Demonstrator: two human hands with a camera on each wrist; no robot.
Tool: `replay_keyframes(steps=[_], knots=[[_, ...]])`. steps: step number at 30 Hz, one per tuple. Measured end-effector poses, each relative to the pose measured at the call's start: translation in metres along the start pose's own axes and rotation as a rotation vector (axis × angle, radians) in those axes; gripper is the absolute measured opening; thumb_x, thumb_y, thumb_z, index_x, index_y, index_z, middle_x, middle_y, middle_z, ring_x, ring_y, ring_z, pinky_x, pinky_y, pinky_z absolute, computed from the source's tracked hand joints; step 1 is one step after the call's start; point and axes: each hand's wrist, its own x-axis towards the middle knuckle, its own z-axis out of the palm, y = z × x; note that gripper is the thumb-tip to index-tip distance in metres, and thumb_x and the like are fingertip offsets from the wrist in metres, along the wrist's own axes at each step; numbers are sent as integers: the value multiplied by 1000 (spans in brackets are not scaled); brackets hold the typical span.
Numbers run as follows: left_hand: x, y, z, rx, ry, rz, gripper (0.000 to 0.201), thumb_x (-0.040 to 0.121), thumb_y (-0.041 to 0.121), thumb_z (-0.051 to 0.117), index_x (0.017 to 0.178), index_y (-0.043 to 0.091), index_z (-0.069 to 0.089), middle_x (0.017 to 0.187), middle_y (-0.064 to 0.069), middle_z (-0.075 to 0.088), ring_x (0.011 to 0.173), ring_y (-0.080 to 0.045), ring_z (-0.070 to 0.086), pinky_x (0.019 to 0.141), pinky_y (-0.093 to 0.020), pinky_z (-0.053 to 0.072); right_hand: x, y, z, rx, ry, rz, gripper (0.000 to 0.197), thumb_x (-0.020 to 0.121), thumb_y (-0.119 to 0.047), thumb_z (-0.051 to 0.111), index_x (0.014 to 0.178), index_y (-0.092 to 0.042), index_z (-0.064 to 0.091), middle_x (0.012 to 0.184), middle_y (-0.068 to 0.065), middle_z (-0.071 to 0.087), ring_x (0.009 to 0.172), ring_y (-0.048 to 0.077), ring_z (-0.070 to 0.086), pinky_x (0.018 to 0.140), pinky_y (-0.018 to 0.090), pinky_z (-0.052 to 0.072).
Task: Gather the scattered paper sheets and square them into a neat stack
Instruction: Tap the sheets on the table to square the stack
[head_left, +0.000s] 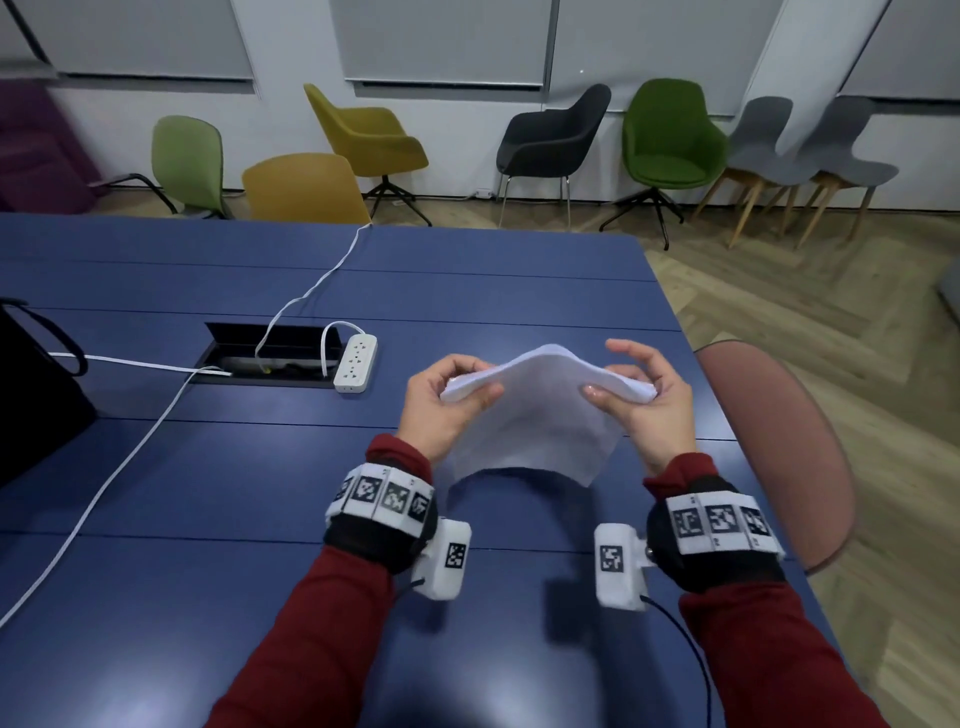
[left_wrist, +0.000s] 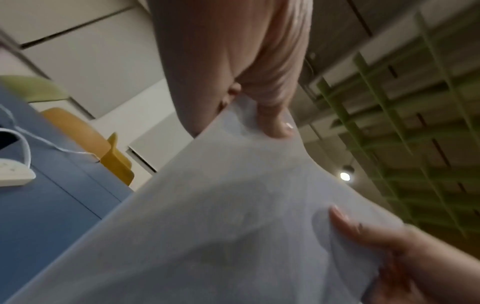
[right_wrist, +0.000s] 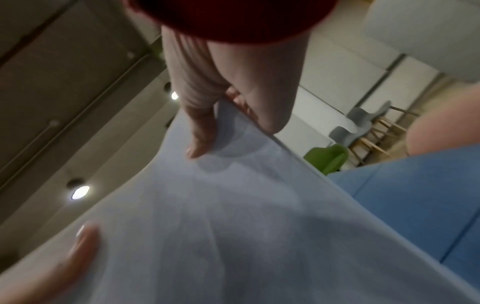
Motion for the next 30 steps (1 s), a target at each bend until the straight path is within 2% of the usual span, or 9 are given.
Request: replay_keyframes(steps=[3, 5, 9, 12, 15, 19, 24, 28, 30], knots=[[-1, -10, -11, 70, -210, -127, 52, 65, -6, 79, 112, 11, 64, 114, -3, 67, 96, -9, 62, 91, -24, 52, 3, 7, -17, -49, -200, 126, 54, 73, 6, 74, 118, -20, 61, 101, 0, 69, 90, 6, 66, 77, 14, 52], [0, -18, -10, 146, -257, -220, 57, 67, -7, 78, 119, 9, 62, 116, -6, 66, 100, -12, 62, 95, -29, 50, 2, 17, -16, -179, -228, 166, 36, 79, 1, 70, 112, -13, 66, 103, 2, 68, 90, 9, 64, 83, 24, 50], [6, -21, 4, 179, -148, -195, 26, 78, -2, 71, 102, 4, 68, 90, -2, 67, 67, 10, 63, 78, -19, 51, 2, 20, -1, -201, -25, 155, 12, 86, -1, 63, 84, -12, 66, 79, 3, 64, 77, 17, 58, 75, 32, 47], [14, -14, 5, 167, -97, -103, 23, 80, -1, 69, 101, 8, 68, 86, 8, 67, 65, 17, 60, 68, -3, 48, 3, 11, 4, -152, 39, 106, 13, 86, -2, 63, 82, -14, 65, 79, 1, 64, 74, 15, 59, 68, 21, 50], [16, -13, -3, 148, -81, -99, 38, 75, -3, 73, 112, 7, 66, 97, 6, 68, 79, 8, 63, 78, -8, 51, 3, 4, 6, -148, 36, 66, 19, 85, -2, 64, 76, -19, 66, 75, -2, 64, 64, 4, 60, 62, 12, 50], [11, -30, -14, 208, -93, -274, 43, 74, 6, 76, 115, -3, 62, 111, -12, 68, 96, -19, 65, 88, -29, 53, 7, -2, 8, -82, 117, 77, 9, 83, 0, 67, 90, -6, 67, 78, -2, 65, 67, 9, 63, 73, 27, 50], [5, -34, -16, 212, -61, -216, 10, 86, 11, 66, 95, 10, 69, 91, -5, 69, 68, 1, 66, 66, -10, 54, 15, -19, 5, 66, 74, 64, 25, 79, 3, 69, 103, -4, 65, 81, -6, 73, 66, 7, 69, 62, 20, 57], [8, -31, -18, 131, 7, -236, 9, 86, 13, 65, 82, 20, 69, 85, 2, 72, 75, -11, 68, 75, -26, 57, 18, -9, -1, -128, -136, 232, 23, 81, -11, 71, 102, -9, 65, 99, 8, 70, 72, 10, 68, 65, 18, 57], [10, -31, -18, 84, 27, -249, 9, 87, 14, 65, 81, 19, 70, 86, -2, 72, 80, -17, 69, 81, -34, 57, 13, 4, 2, -180, -131, 249, 9, 82, -10, 70, 90, -12, 67, 100, 11, 70, 63, 0, 68, 60, 14, 55]])
